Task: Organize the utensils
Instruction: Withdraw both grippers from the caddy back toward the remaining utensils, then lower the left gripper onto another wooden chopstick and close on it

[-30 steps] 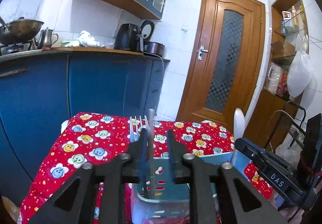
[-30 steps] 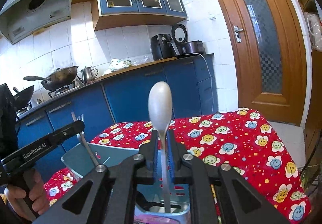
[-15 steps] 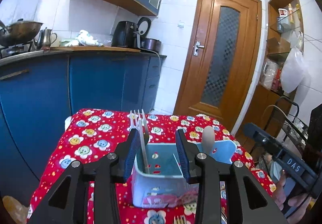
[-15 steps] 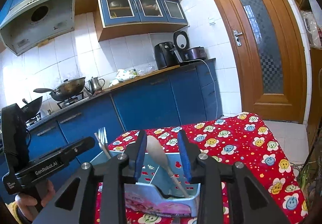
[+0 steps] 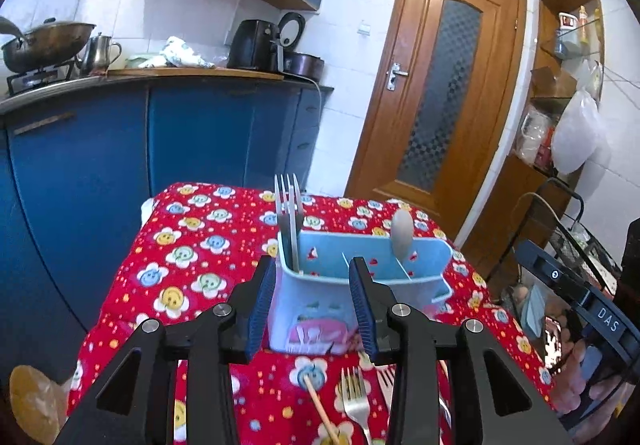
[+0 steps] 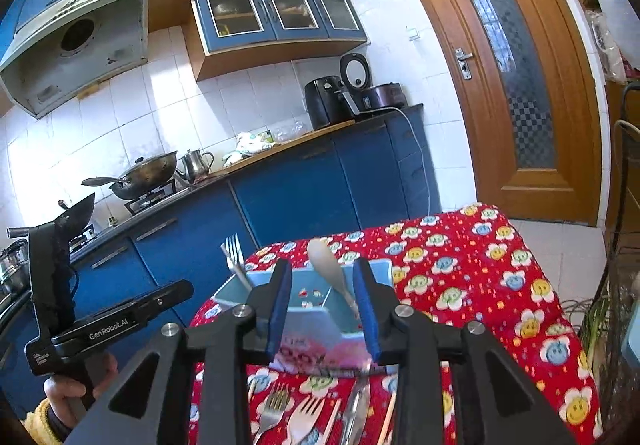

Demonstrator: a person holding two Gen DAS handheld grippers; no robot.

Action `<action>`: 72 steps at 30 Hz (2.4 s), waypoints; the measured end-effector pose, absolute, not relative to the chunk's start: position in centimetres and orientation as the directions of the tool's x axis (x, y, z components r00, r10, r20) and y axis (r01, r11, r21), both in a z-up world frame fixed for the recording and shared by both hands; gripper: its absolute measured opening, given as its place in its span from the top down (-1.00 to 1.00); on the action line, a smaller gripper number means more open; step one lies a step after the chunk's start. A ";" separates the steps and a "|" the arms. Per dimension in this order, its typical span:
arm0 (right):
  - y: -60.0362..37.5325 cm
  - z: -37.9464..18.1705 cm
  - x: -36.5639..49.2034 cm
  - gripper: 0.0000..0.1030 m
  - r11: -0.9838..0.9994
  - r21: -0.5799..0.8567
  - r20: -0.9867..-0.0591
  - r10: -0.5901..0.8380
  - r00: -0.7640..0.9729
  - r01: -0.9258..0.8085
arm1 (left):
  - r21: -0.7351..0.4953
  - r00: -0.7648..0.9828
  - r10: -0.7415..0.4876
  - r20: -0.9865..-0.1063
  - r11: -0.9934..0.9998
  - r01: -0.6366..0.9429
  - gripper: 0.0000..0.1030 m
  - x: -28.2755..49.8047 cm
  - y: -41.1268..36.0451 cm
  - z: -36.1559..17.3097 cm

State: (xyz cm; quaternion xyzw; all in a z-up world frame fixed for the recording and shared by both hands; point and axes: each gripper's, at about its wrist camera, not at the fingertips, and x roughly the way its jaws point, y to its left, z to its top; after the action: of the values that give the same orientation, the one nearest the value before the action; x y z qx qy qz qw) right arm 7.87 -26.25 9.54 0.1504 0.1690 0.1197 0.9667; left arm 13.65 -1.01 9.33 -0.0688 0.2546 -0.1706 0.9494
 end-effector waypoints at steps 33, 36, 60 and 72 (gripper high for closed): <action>-27.7 3.0 1.8 0.32 0.931 0.362 -0.519 0.250 0.817 -0.054 | -0.194 0.653 -0.335 -0.679 0.940 0.281 0.24 9.1 -1.8 4.4; -28.0 2.5 1.6 0.32 0.930 0.365 -0.531 0.247 0.811 -0.045 | -0.195 0.628 -0.330 -0.705 0.941 0.276 0.24 9.3 -2.1 3.6; -30.0 -0.2 1.7 0.31 0.913 0.407 -0.579 0.259 0.773 -0.001 | -0.246 0.351 -0.338 -0.873 0.927 0.282 0.55 11.4 -5.1 -1.0; -30.1 -0.2 1.5 0.31 0.913 0.408 -0.584 0.259 0.769 0.002 | -0.320 0.333 -0.392 -0.857 0.913 0.252 0.89 11.8 -3.9 -1.2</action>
State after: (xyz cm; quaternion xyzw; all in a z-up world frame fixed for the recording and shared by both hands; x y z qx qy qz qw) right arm 1.54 -30.08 -0.22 0.1967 0.3327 0.0698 0.9197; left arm 11.81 -3.92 -1.17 -0.0647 0.5425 -0.1977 0.8139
